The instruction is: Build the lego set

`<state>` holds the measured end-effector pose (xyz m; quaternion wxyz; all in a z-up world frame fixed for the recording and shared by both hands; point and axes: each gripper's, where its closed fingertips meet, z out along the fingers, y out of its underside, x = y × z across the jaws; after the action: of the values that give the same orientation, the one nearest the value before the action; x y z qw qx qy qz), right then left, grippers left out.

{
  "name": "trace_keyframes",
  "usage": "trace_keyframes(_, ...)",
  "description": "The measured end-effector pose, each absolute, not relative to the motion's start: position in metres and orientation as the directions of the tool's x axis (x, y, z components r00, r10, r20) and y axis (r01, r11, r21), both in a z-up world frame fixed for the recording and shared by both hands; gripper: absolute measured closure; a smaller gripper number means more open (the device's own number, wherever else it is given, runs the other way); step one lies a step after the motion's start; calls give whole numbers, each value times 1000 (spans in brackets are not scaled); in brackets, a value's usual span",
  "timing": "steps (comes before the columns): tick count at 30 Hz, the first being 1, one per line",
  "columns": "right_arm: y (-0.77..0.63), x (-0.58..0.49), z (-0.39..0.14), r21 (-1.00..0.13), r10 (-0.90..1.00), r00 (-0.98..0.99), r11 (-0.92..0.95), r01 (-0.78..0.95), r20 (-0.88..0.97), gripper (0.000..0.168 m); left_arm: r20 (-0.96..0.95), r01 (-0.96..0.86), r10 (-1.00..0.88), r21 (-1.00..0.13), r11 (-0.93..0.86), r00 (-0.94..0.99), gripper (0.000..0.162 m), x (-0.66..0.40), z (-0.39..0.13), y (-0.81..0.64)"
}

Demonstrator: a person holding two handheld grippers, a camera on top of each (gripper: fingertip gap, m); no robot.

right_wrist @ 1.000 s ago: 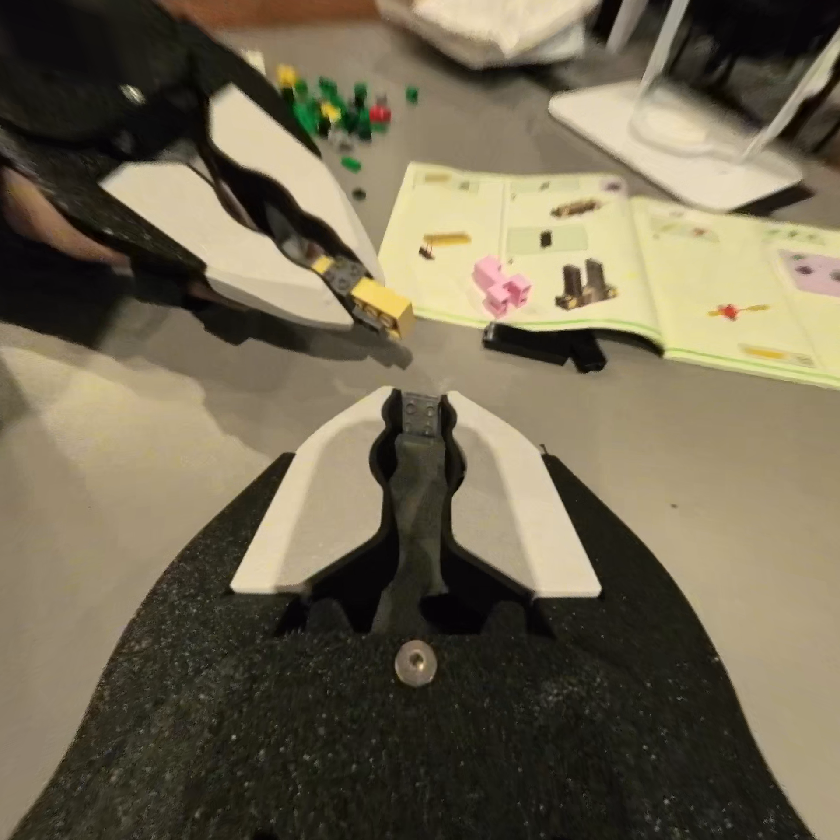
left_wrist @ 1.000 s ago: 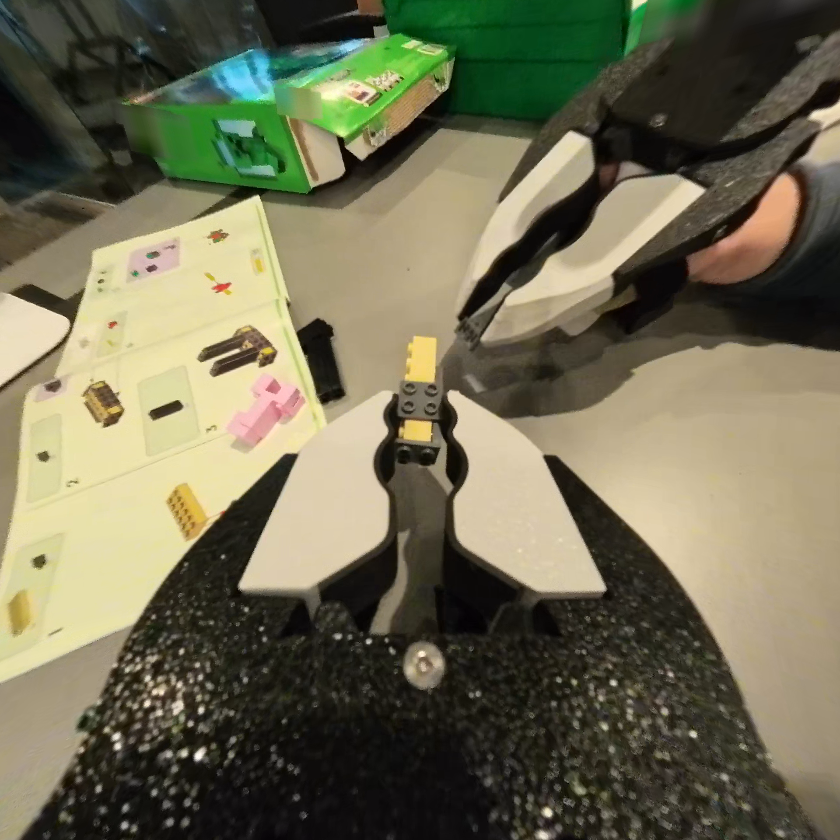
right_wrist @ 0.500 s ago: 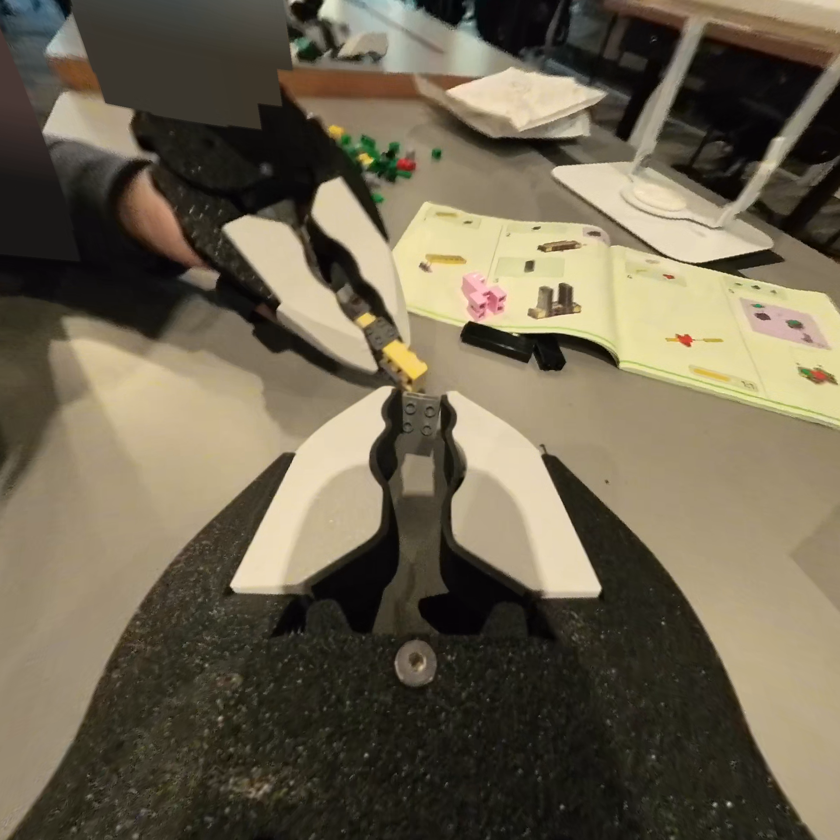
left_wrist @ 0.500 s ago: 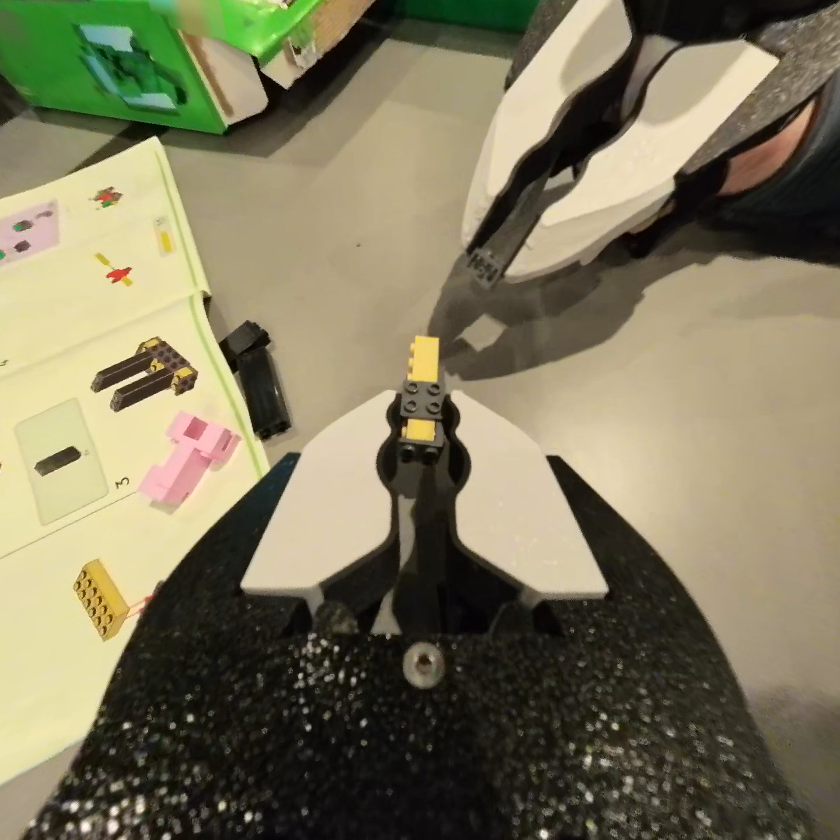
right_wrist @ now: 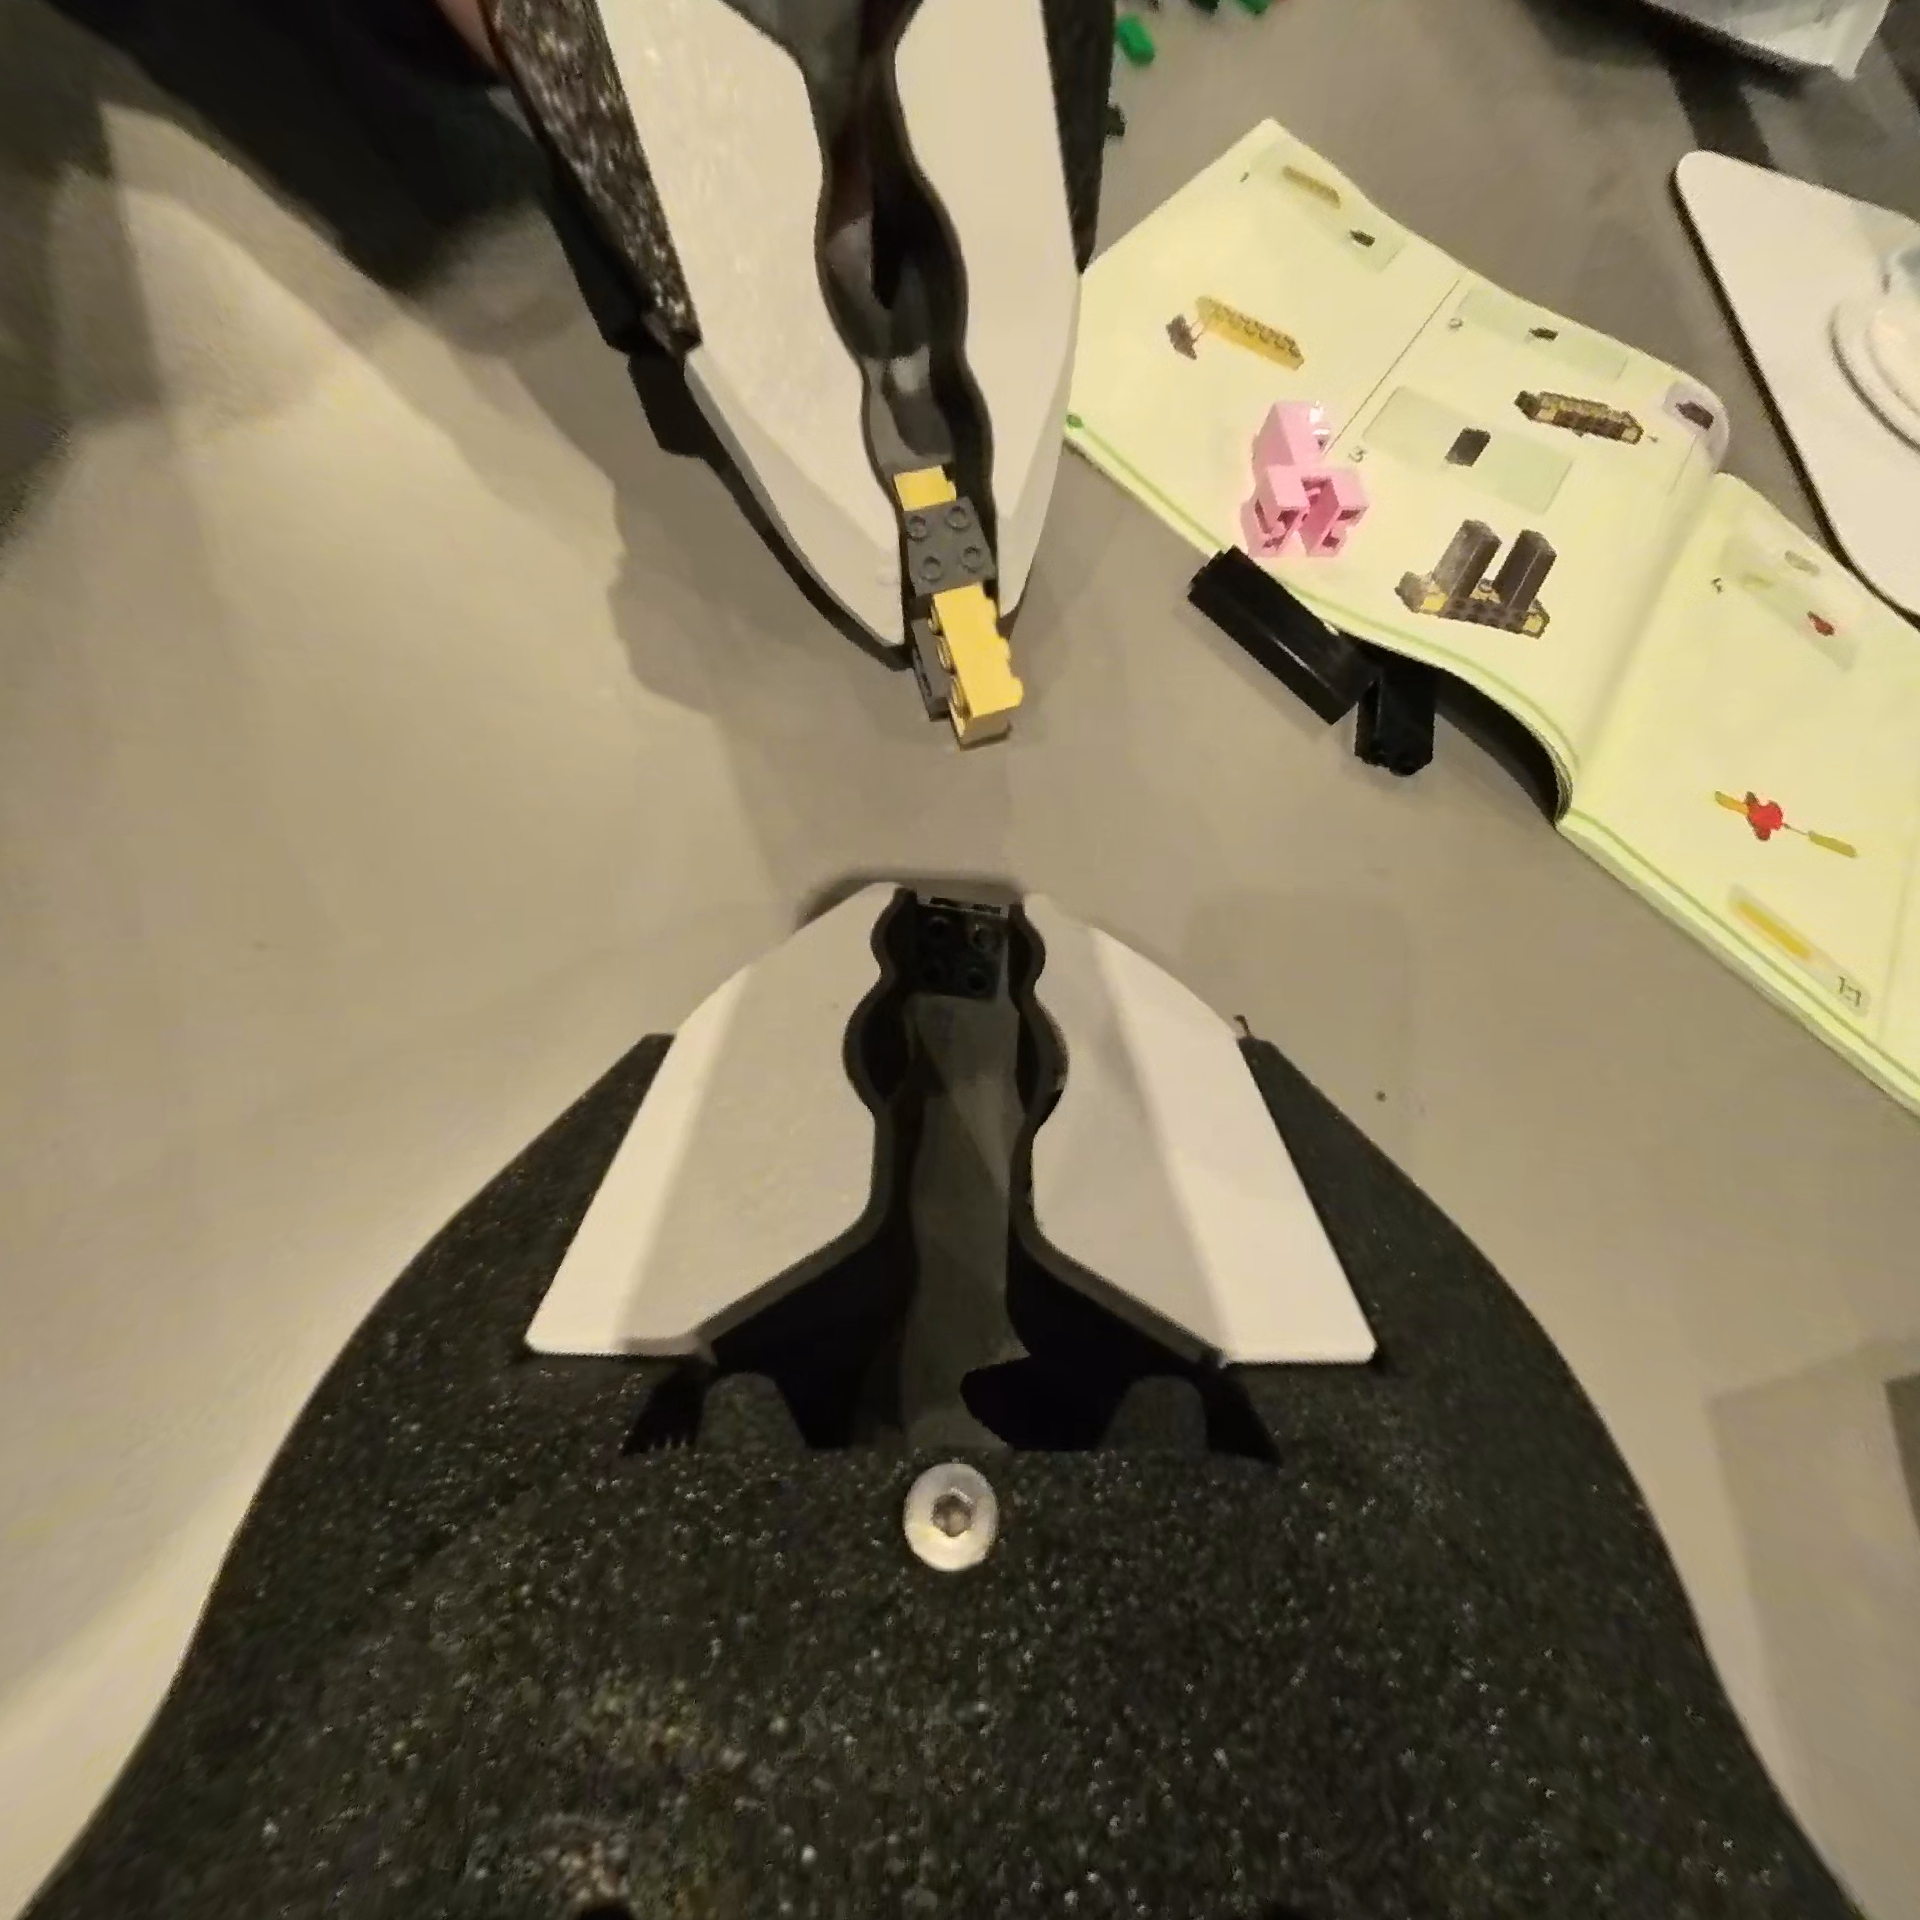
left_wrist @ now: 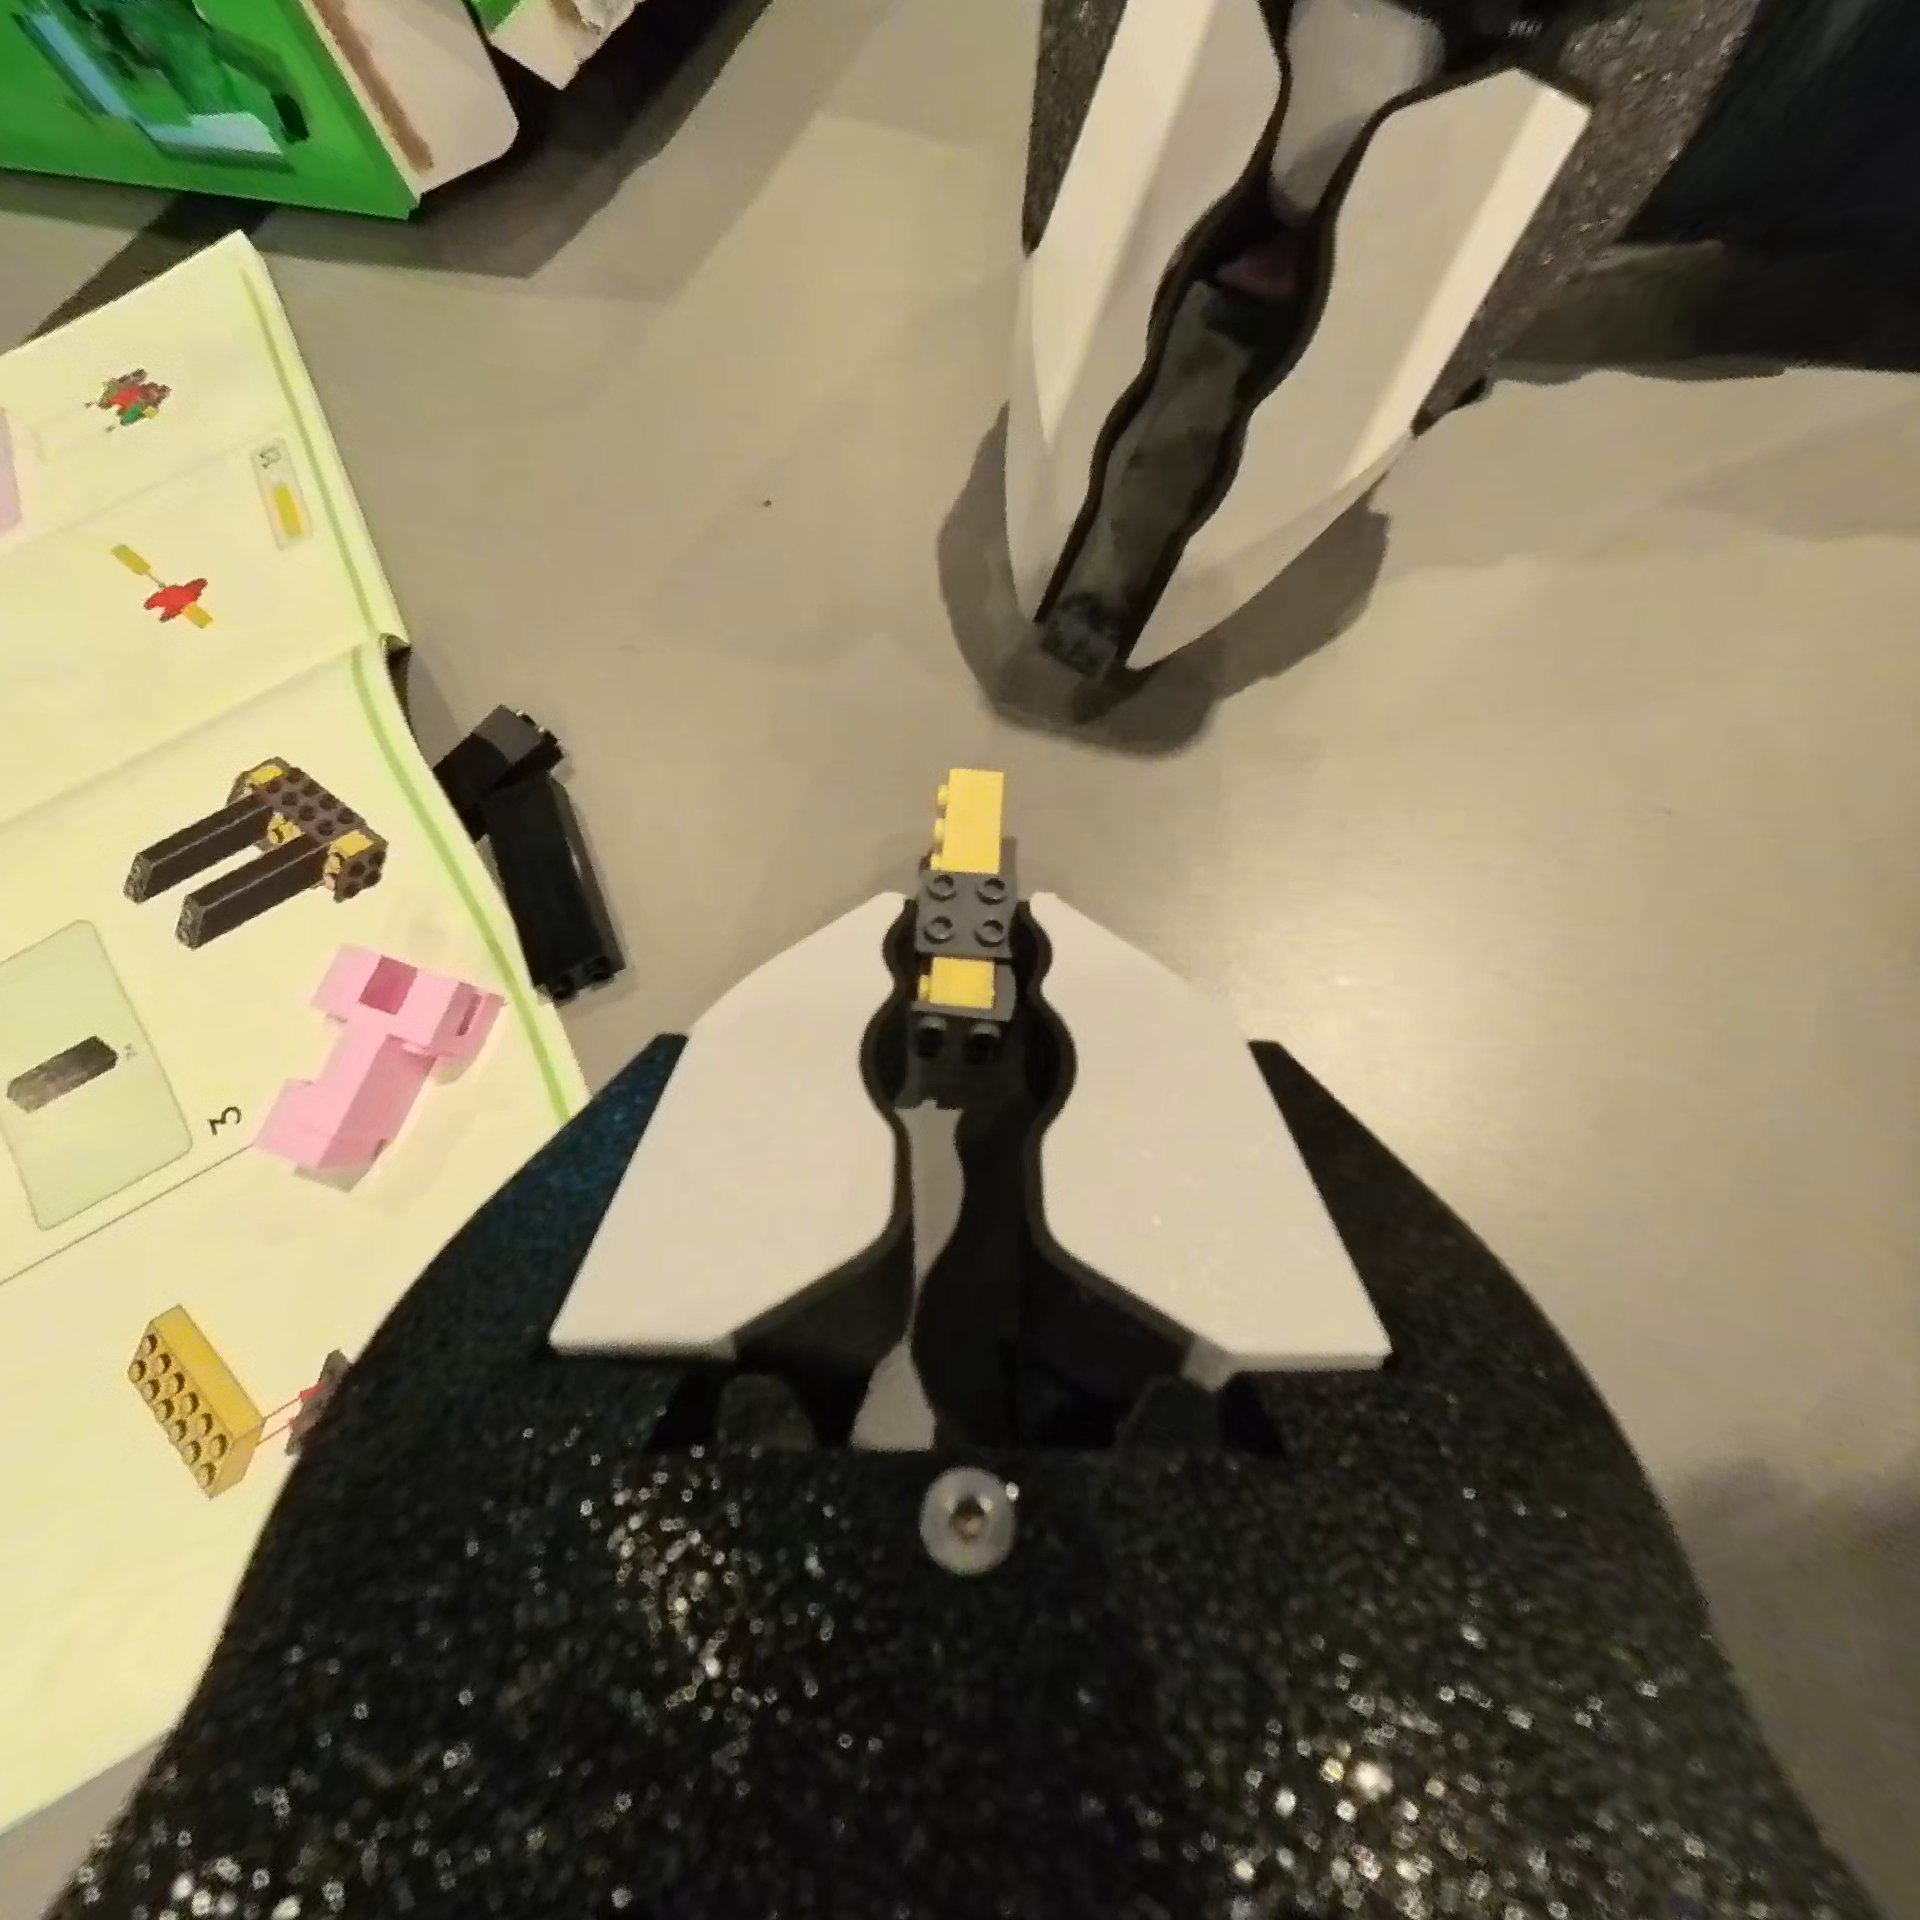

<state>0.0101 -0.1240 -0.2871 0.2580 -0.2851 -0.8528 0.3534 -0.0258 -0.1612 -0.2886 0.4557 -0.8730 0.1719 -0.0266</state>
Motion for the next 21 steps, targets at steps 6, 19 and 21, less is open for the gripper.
trace_keyframes(6,-126,4,-279,-789,715,-652,542,289,253,141,-100,-281,-341,-795,-537,935,145,-24,-291,-162)
trace_keyframes(19,-107,13,-271,-817,930,-194,368,443,313,157,-108,-290,-340,-783,-550,934,145,-24,-294,-162)
trace_keyframes(21,-121,17,-272,-812,913,-247,403,422,324,168,-110,-292,-340,-783,-549,934,145,-24,-294,-162)
